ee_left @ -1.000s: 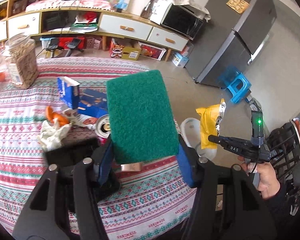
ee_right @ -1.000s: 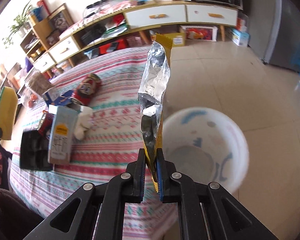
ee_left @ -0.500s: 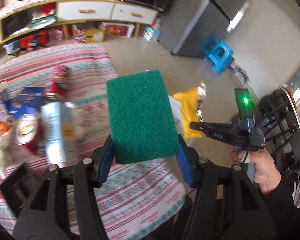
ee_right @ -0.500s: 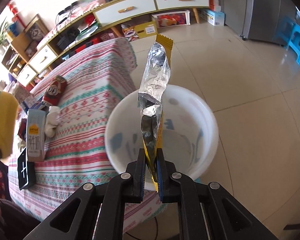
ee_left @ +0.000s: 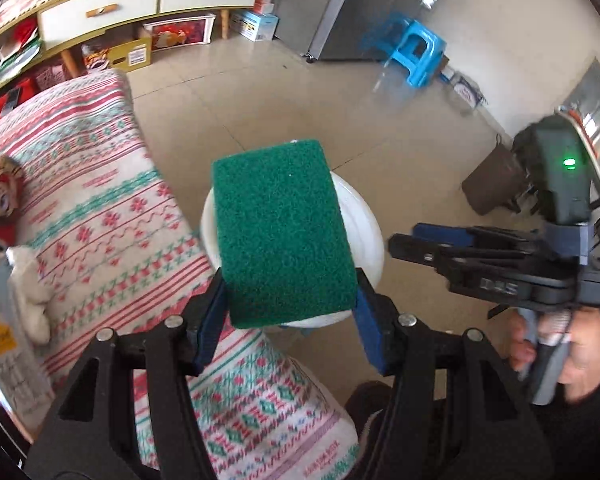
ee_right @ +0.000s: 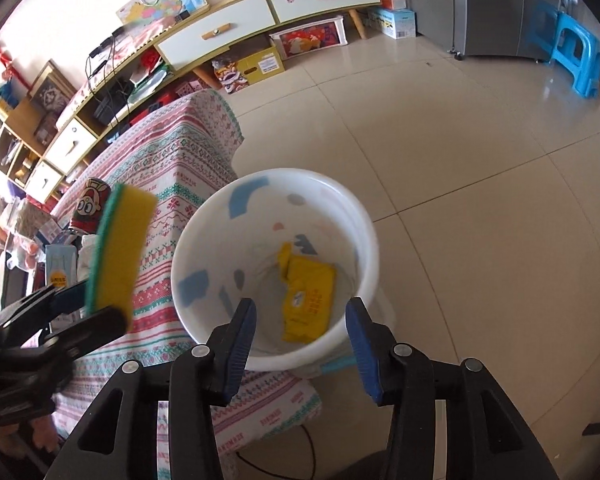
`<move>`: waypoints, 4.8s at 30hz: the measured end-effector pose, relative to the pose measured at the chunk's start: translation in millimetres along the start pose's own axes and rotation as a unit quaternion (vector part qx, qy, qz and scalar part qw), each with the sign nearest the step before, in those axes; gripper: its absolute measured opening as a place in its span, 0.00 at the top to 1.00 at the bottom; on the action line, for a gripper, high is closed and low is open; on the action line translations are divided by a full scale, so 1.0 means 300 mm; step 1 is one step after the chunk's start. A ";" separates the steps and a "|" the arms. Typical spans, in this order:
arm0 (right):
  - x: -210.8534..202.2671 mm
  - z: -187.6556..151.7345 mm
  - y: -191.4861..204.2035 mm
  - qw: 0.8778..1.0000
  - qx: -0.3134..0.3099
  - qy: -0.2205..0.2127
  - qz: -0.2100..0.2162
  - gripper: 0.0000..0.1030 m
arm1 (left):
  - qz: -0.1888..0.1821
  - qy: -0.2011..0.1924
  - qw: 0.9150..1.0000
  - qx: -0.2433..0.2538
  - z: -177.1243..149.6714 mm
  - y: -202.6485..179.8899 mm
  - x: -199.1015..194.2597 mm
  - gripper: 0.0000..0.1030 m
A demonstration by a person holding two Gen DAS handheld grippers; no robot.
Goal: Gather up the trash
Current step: 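Carry sponge and wrapper to the white bucket and open both tools over it, then grasp the black plastic tray on the bed with the left tool, then grasp the milk carton with the right tool while the left tool holds the black tray, then drop the milk carton and black tray into the white bucket, opening both tools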
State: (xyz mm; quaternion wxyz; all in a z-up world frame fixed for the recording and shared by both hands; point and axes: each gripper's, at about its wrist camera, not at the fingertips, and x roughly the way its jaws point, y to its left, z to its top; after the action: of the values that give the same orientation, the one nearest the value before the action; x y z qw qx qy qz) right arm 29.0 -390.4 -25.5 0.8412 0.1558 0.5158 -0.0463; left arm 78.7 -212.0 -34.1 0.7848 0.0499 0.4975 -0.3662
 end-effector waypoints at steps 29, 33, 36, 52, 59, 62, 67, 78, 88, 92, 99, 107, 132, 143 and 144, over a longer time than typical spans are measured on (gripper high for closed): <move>-0.114 -0.028 0.103 0.998 -0.030 -0.046 -0.034 0.23 | 0.087 -0.028 0.996 0.010 -0.047 0.073 -0.160 0.17; -0.107 -0.019 0.171 0.997 -0.048 -0.046 -0.028 0.21 | 0.097 -0.036 0.995 -0.013 -0.076 0.141 -0.243 0.16; -0.104 -0.019 0.225 0.997 -0.061 -0.046 -0.024 0.20 | 0.110 -0.041 0.992 -0.033 -0.106 0.203 -0.305 0.15; -0.045 -0.024 0.479 0.991 -0.124 -0.039 -0.009 0.18 | 0.150 0.014 0.960 -0.234 -0.404 0.655 -0.482 0.15; 0.013 -0.039 0.592 0.987 -0.158 -0.022 -0.007 0.18 | 0.136 0.042 0.951 -0.274 -0.515 0.717 -0.462 0.15; 0.030 -0.043 0.641 0.985 -0.172 -0.018 -0.004 0.18 | 0.143 0.049 0.949 -0.277 -0.534 0.722 -0.452 0.15; 0.064 -0.047 0.725 0.981 -0.193 -0.012 0.002 0.18 | 0.159 0.054 0.937 -0.306 -0.565 0.761 -0.426 0.15; 0.109 -0.046 0.796 0.978 -0.207 -0.004 0.001 0.18 | 0.179 0.005 0.931 -0.318 -0.561 0.758 -0.542 0.15; 0.139 -0.037 0.844 0.979 -0.206 0.001 0.007 0.18 | 0.179 0.054 0.911 -0.367 -0.638 0.836 -0.441 0.24; 0.135 -0.033 0.877 0.978 -0.209 -0.002 0.018 0.18 | 0.175 0.044 0.914 -0.365 -0.642 0.841 -0.426 0.41; 0.150 -0.056 0.968 0.973 -0.224 0.011 0.063 0.18 | 0.172 0.003 0.924 -0.341 -0.628 0.853 -0.497 0.43; 0.261 -0.082 1.038 0.970 -0.213 0.061 0.102 0.18 | 0.184 -0.024 0.925 -0.332 -0.618 0.845 -0.555 0.43; 0.230 -0.089 0.979 0.964 -0.204 0.068 0.157 0.44 | 0.152 -0.014 0.939 -0.308 -0.587 0.753 -0.534 0.43; 0.069 -0.070 0.762 0.972 -0.169 0.027 0.162 0.44 | 0.134 -0.015 0.955 -0.266 -0.489 0.630 -0.474 0.43; 0.062 -0.063 0.743 0.973 -0.162 0.022 0.160 0.44 | 0.132 -0.015 0.956 -0.260 -0.476 0.616 -0.467 0.43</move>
State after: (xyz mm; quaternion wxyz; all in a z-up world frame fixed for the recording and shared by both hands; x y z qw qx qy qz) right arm 74.6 -171.9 -2.1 0.8400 0.0994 0.5034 0.1766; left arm 54.7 59.2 -44.0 0.8195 -0.0964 0.5526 -0.1175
